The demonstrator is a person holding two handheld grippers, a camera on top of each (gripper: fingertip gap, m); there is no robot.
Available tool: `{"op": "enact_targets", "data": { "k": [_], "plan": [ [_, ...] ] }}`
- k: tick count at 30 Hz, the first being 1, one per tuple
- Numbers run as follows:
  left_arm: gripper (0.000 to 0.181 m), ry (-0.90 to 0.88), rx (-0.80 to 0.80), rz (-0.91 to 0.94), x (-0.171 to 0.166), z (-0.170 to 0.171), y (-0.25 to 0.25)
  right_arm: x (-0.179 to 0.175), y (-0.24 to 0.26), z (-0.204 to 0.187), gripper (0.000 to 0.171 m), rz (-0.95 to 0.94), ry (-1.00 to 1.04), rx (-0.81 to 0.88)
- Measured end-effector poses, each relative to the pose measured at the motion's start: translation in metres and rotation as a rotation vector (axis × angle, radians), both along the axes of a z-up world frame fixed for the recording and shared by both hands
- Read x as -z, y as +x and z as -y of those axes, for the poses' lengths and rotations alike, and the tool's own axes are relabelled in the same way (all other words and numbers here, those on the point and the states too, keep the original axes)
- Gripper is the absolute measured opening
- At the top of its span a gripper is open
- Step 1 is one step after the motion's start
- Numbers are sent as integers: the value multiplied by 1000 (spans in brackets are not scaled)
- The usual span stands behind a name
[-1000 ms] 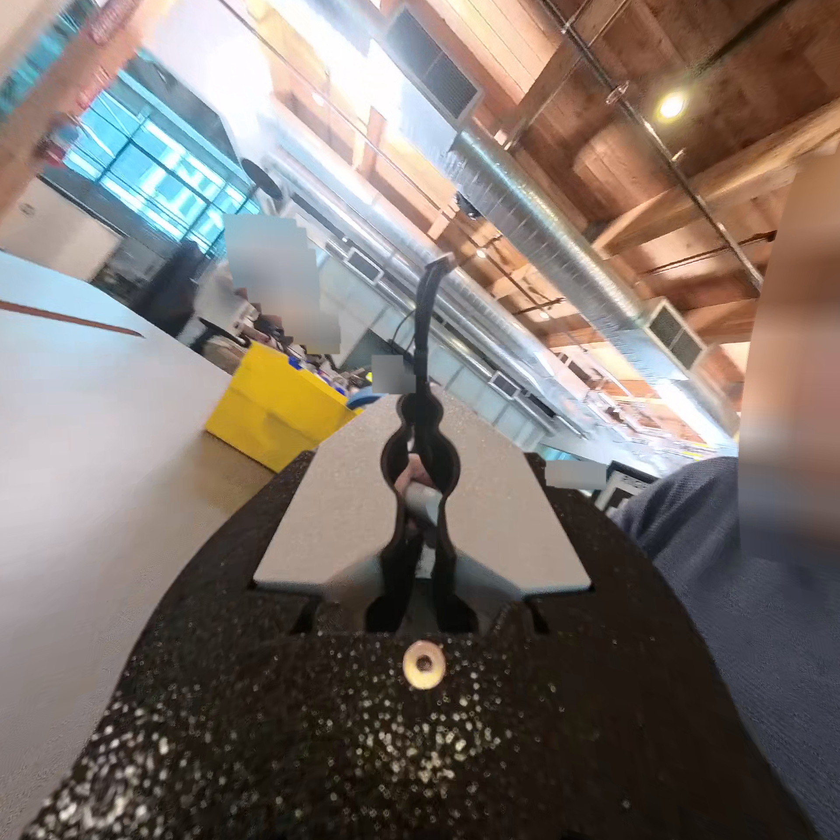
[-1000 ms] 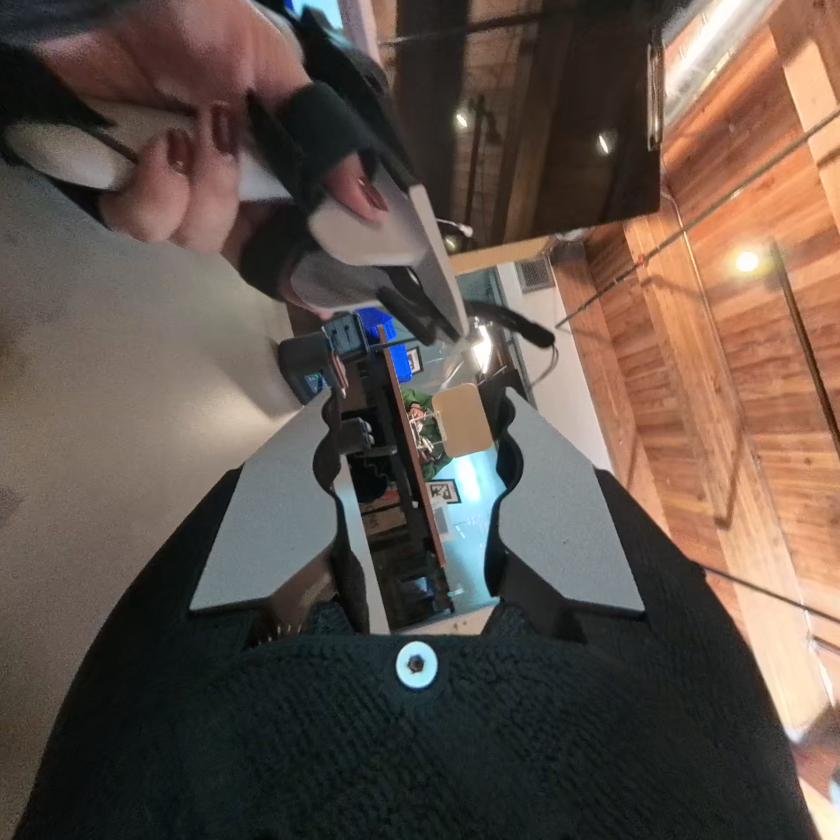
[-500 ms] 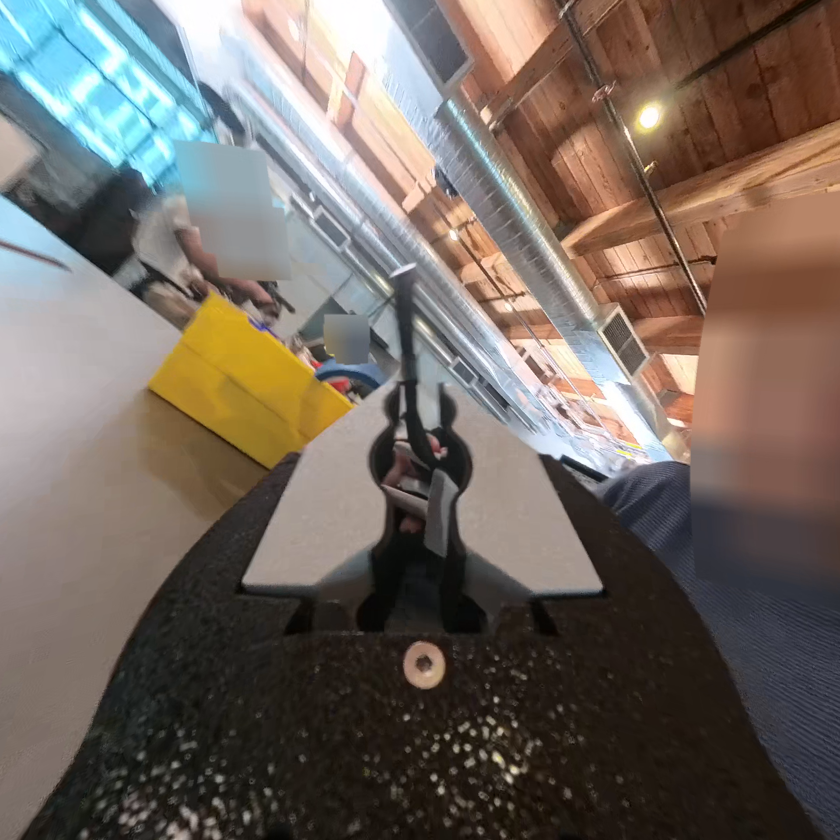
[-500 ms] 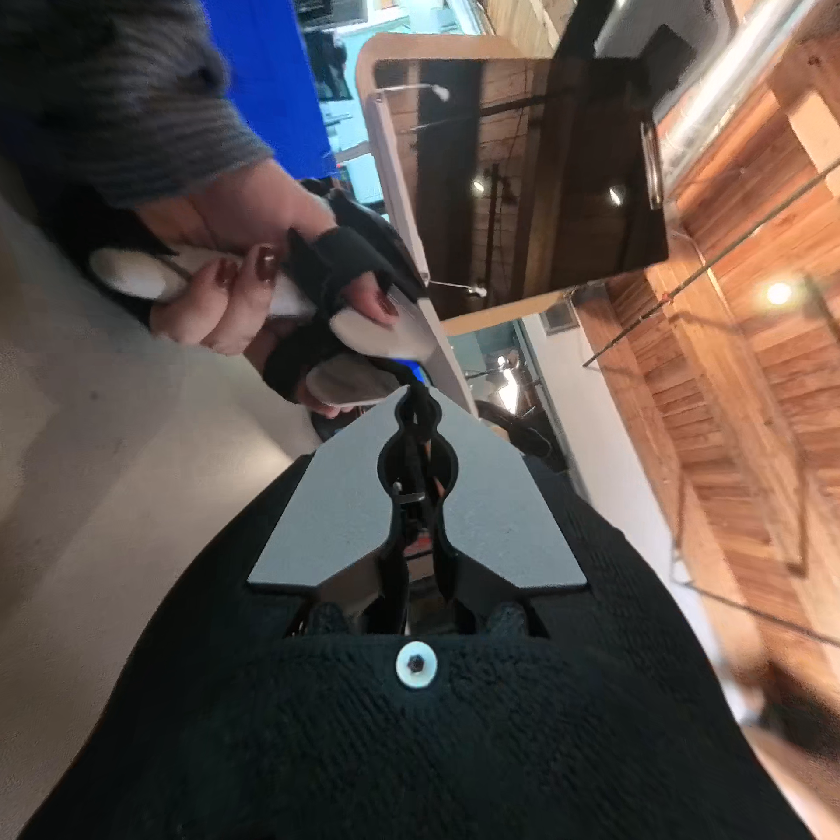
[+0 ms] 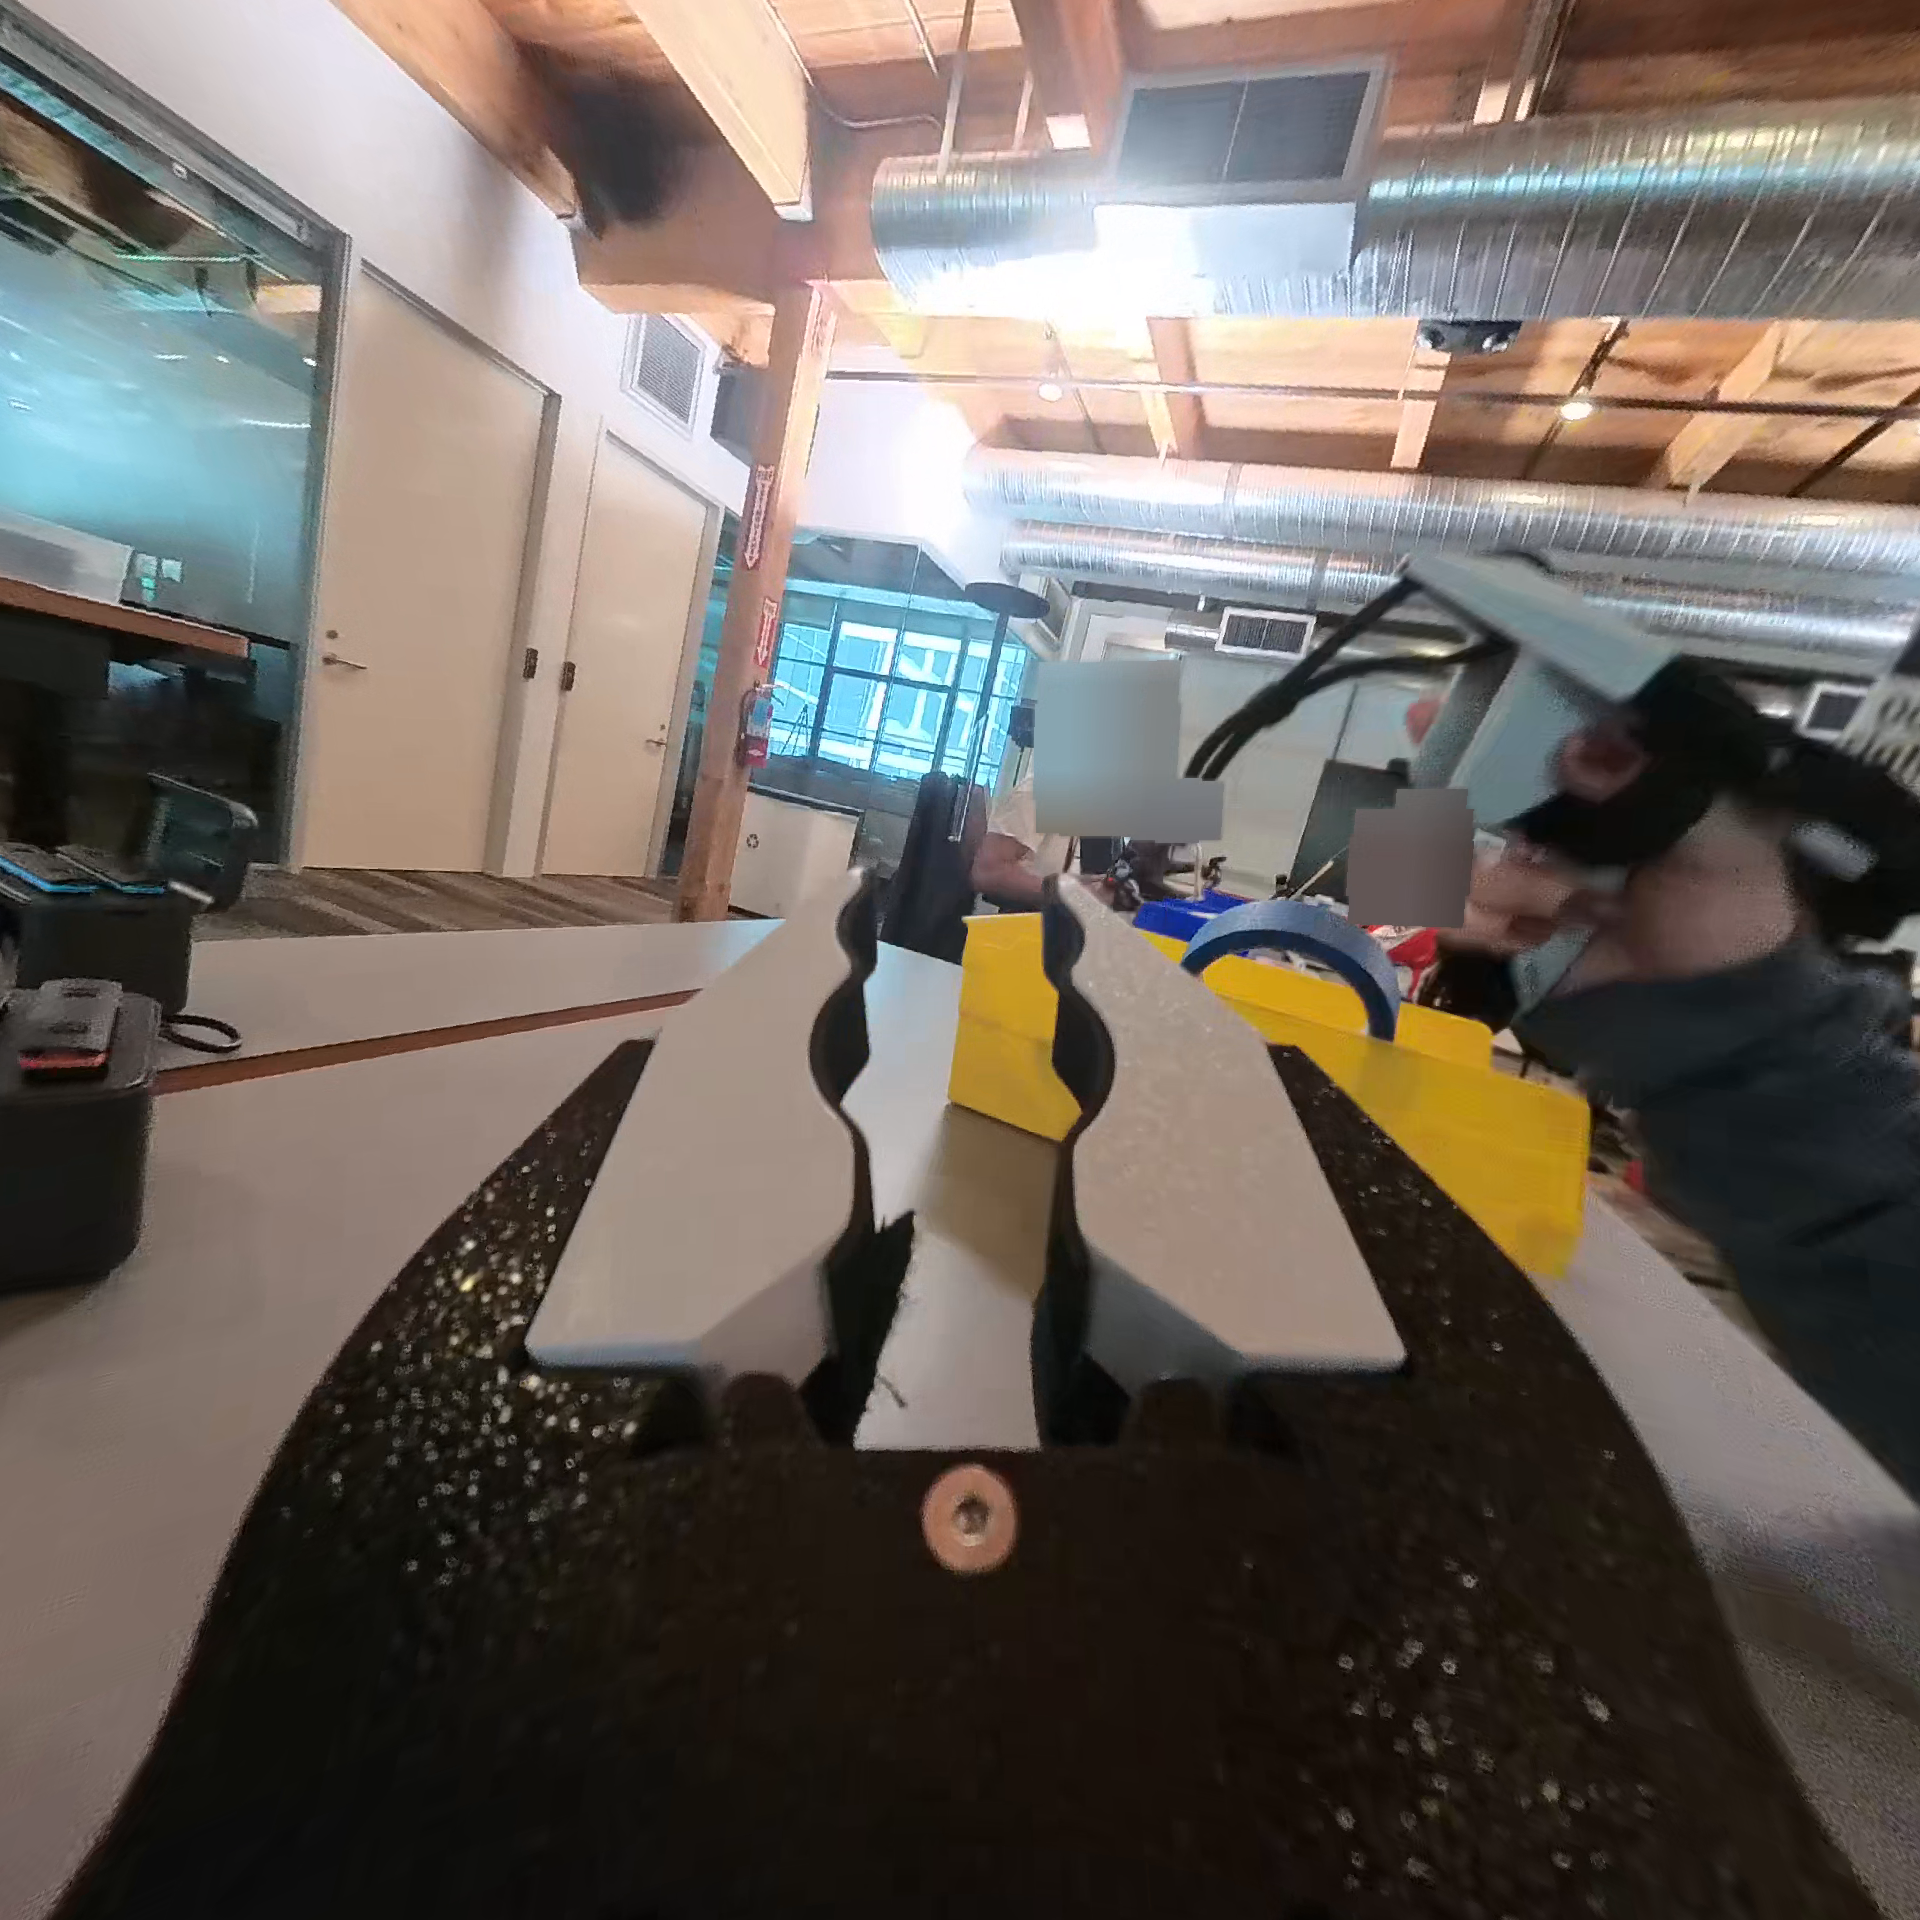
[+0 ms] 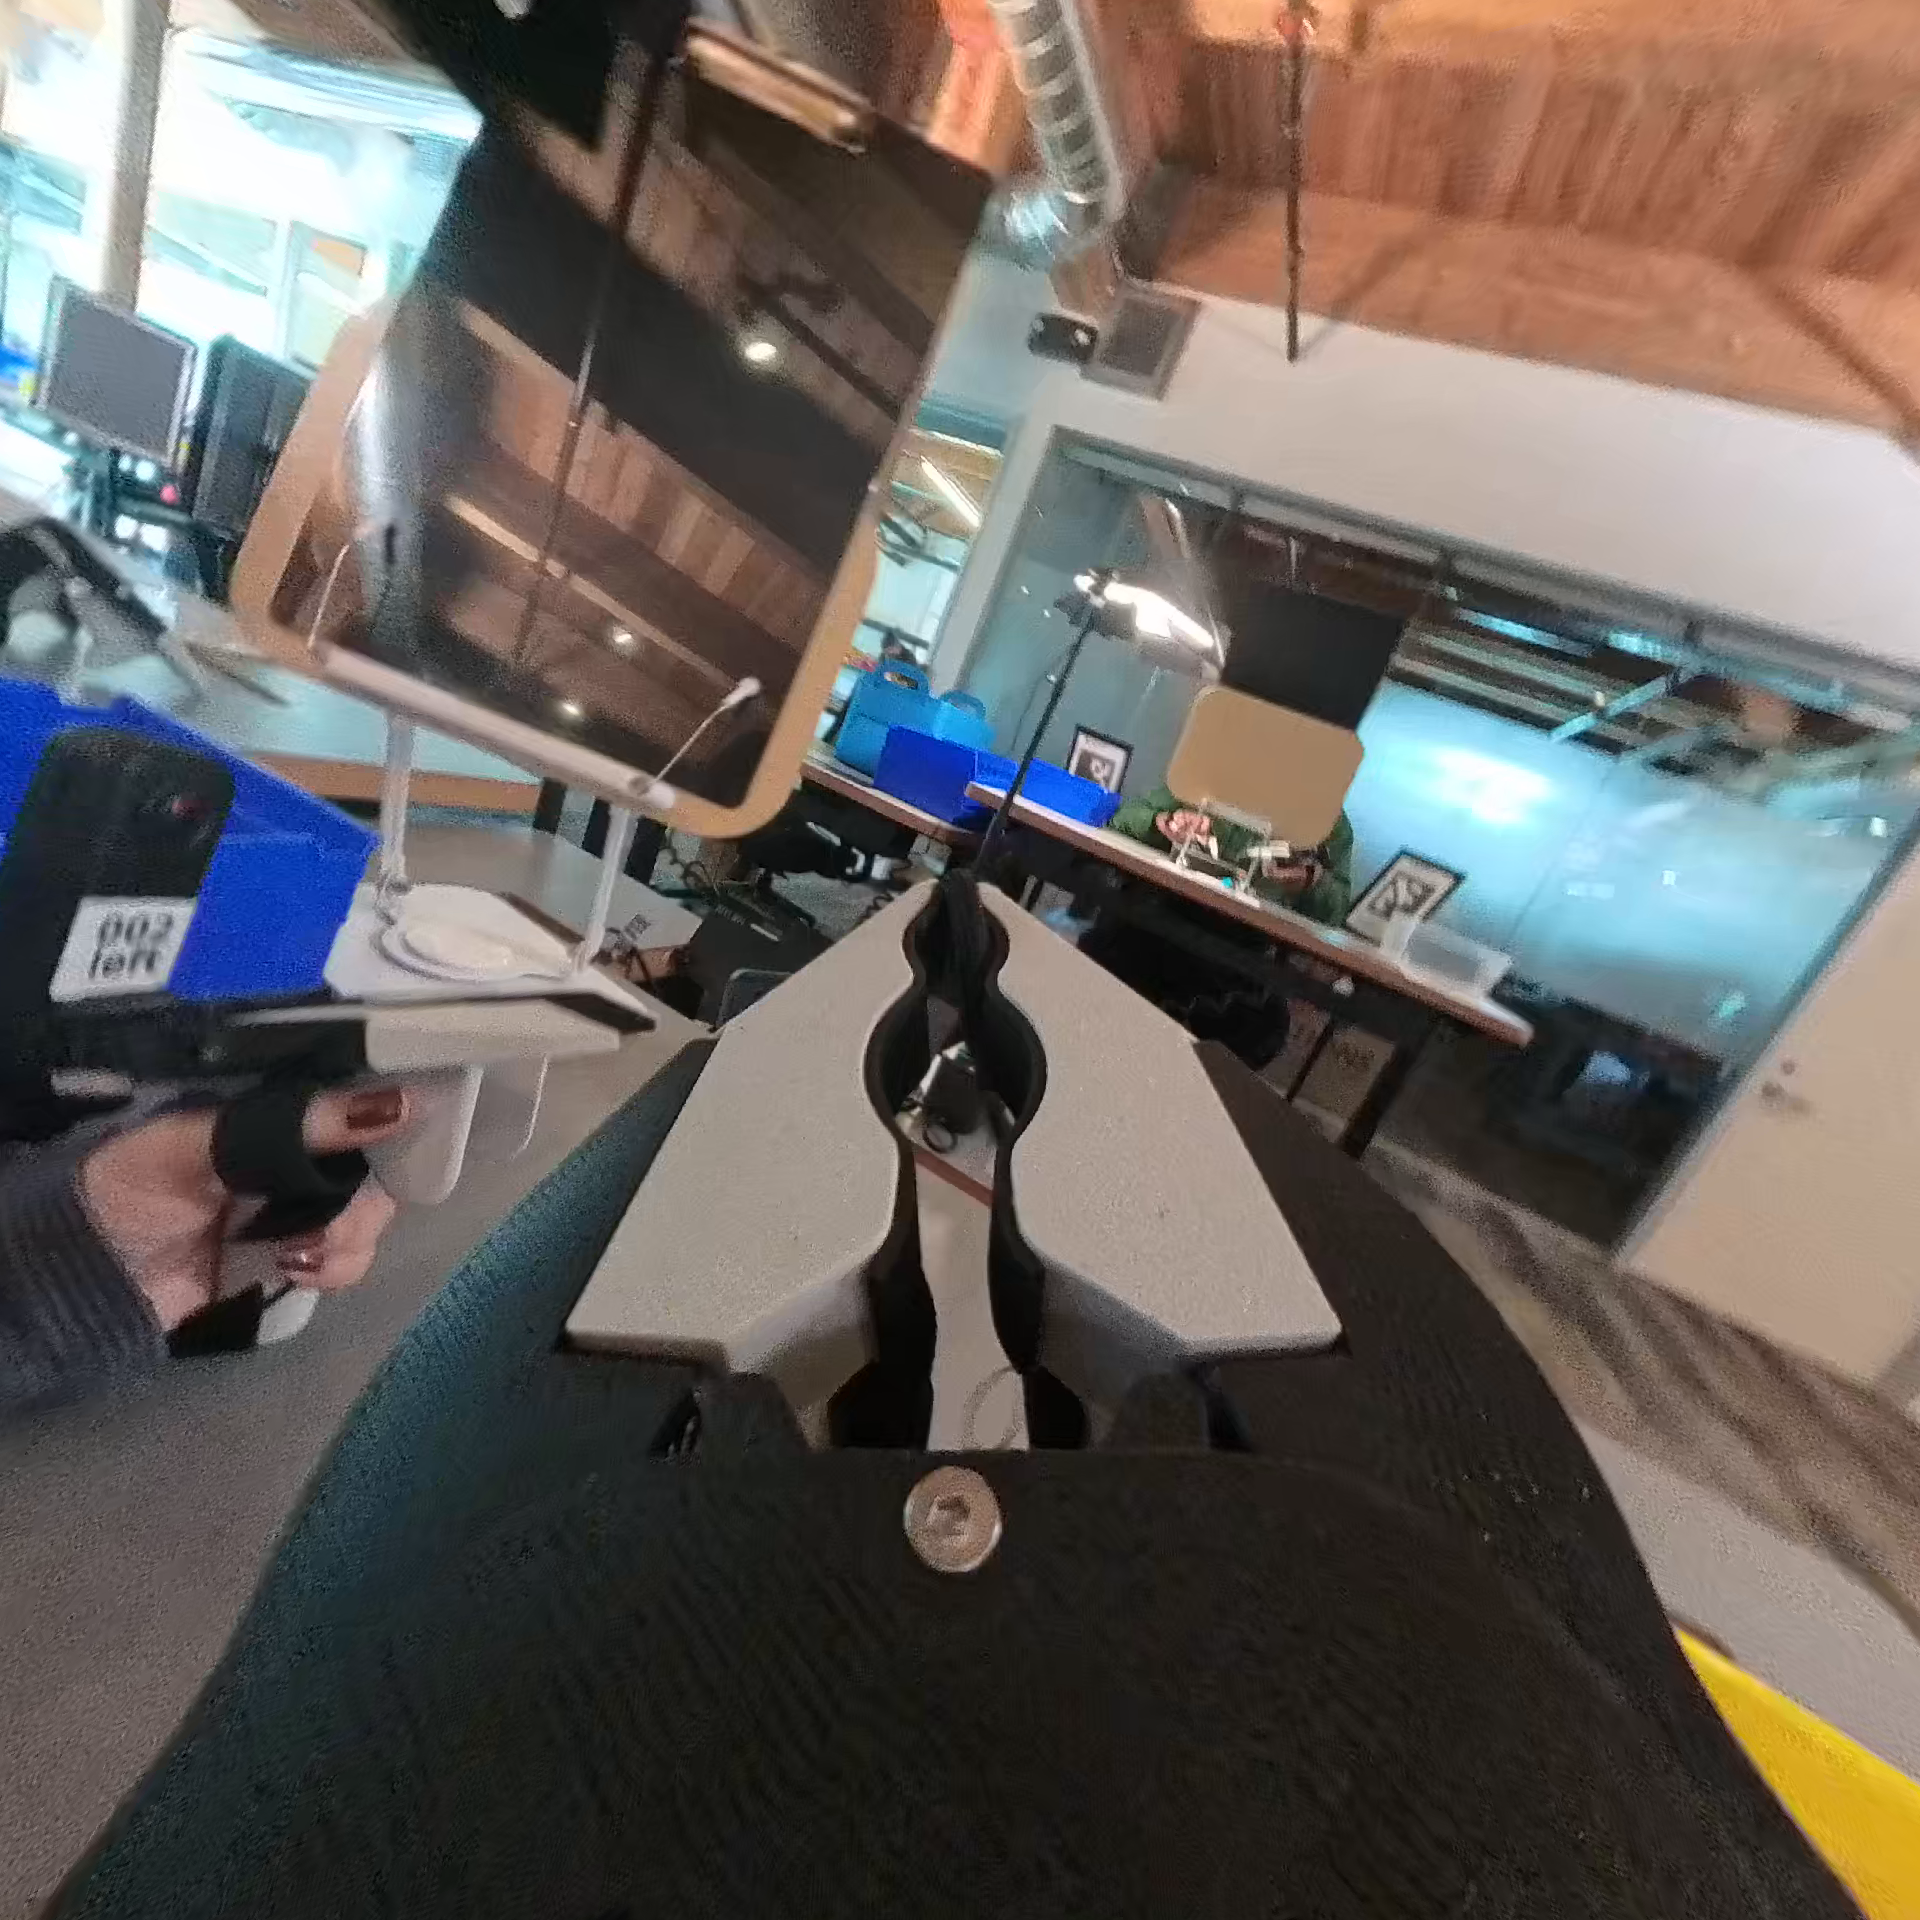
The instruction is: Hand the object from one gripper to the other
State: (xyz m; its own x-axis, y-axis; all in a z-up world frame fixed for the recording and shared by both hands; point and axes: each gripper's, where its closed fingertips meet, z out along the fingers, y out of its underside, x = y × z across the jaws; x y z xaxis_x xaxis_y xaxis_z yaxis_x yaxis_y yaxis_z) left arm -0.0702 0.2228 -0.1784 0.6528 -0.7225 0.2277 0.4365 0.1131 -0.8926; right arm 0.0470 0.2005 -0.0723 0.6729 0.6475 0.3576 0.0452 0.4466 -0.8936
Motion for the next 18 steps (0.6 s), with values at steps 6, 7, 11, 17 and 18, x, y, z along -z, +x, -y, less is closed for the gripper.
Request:
{"op": "enact_targets", "data": {
  "k": [6,7,11,17,18],
  "plan": [
    [29,-27,6,-24,5,-4,5,-33,78,-12,0,-1,-185,167],
    [29,-34,6,-21,6,-5,4,-34,92,-18,0,7,-205,227],
    [29,-53,11,-10,7,-8,4,-26,147,-42,0,45,-281,486],
    [30,-63,-7,-22,9,-10,4,5,191,-73,52,124,-416,730],
    [31,-63,-10,-27,9,-11,4,3,187,-72,64,124,-400,740]
  ]
}}
